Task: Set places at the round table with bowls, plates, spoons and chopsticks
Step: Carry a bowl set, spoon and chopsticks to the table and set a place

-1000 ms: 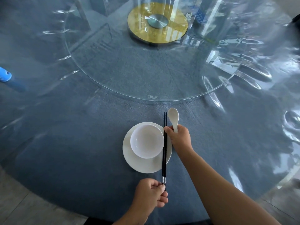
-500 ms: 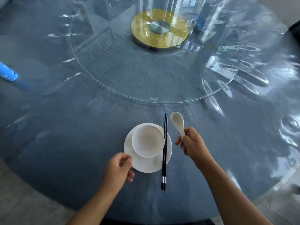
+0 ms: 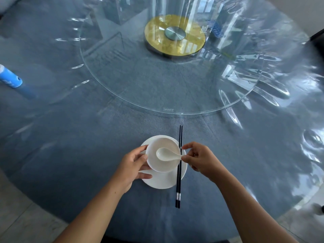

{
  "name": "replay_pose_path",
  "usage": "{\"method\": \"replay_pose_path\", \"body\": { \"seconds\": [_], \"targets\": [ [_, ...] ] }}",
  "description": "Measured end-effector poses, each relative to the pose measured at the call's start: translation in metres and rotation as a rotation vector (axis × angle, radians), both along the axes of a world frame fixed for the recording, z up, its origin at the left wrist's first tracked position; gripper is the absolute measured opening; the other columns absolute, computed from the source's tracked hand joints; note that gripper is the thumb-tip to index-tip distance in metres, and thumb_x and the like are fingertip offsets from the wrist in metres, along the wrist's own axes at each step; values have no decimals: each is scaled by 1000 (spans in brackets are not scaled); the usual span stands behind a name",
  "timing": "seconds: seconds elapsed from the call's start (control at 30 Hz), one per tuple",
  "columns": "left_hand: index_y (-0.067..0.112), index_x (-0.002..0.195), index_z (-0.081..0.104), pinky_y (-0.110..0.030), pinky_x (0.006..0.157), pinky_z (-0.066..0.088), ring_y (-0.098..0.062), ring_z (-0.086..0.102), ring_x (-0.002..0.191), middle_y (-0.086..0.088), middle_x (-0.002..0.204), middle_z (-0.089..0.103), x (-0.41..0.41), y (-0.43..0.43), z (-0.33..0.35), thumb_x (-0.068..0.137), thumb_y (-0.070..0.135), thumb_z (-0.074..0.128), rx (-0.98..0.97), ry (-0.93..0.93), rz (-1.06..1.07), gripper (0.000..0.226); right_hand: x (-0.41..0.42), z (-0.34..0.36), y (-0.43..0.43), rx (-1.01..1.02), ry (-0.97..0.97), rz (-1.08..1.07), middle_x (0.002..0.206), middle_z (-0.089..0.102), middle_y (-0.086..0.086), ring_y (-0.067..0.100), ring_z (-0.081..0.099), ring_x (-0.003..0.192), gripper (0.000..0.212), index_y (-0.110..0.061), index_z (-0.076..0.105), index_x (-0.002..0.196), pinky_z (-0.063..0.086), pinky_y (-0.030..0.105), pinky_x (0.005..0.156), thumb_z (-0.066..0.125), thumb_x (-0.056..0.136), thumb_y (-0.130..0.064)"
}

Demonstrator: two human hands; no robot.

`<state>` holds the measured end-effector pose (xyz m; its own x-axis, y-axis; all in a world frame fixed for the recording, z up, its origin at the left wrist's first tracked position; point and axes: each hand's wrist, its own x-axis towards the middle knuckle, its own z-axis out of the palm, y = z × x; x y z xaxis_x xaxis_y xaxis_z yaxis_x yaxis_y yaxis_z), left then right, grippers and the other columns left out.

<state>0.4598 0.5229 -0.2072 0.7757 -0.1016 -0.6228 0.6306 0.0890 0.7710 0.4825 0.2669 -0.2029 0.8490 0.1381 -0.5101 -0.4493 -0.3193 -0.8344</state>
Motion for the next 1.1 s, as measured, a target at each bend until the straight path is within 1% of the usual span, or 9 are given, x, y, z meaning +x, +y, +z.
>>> {"method": "replay_pose_path", "body": {
  "seconds": [0.07,0.13,0.33,0.53,0.67,0.8,0.93,1.03,1.1],
  "targets": [
    [39,117,66,-44,66,64,-26,76,88,3,100,76,0,1,-3,103,13,54,-19,1,-10,32,3,-4,2,7,11,18,60,54,2,11,45,46,18,-11,67,102,38,21,45,73,87,-4],
    [41,116,67,-44,67,64,-25,76,87,7,96,77,0,1,-5,103,14,55,-29,-2,-24,32,4,-7,4,8,22,2,61,53,2,10,44,44,20,-9,67,103,37,22,44,74,86,-4],
    [43,114,69,-40,66,62,-24,75,89,2,100,75,0,2,-8,103,14,54,-42,-7,-44,35,3,-11,10,-11,40,16,65,53,5,8,44,45,24,-11,66,107,37,23,44,76,85,-10],
    [42,115,67,-40,66,63,-23,75,92,-3,109,73,-1,3,-7,103,14,53,-48,0,-45,34,2,-14,12,-77,13,23,58,53,-7,4,43,44,21,-18,68,99,35,25,51,79,82,-18],
    [39,120,66,-42,69,63,-25,73,93,-6,113,71,-1,4,-6,103,14,53,-46,4,-53,32,-2,-14,13,-64,8,-3,51,50,-11,3,41,42,17,-20,67,94,34,22,46,79,82,-20],
    [38,121,65,-45,74,64,-23,74,89,-1,104,74,-1,3,-6,103,13,53,-37,-2,-48,33,0,-13,13,-96,-9,58,54,45,-7,4,37,43,18,-18,66,96,31,22,47,78,84,-21],
    [42,115,67,-41,72,64,-22,75,86,5,95,76,-2,1,-4,104,13,52,-41,-5,-49,34,7,-10,11,-101,50,127,52,47,-8,1,36,40,25,-13,64,103,29,14,41,78,84,-21],
    [42,113,67,-40,72,64,-21,74,85,3,97,75,-2,1,-3,104,13,52,-38,-3,-52,34,13,-10,9,-116,72,162,48,50,-10,0,38,38,25,-13,62,102,30,13,39,78,84,-21],
    [39,118,66,-40,73,64,-21,74,86,0,102,74,-1,2,-2,104,14,52,-39,-6,-50,32,15,-10,9,-131,66,179,49,50,-9,1,38,39,25,-15,63,101,31,16,40,78,83,-24]
  ]
}}
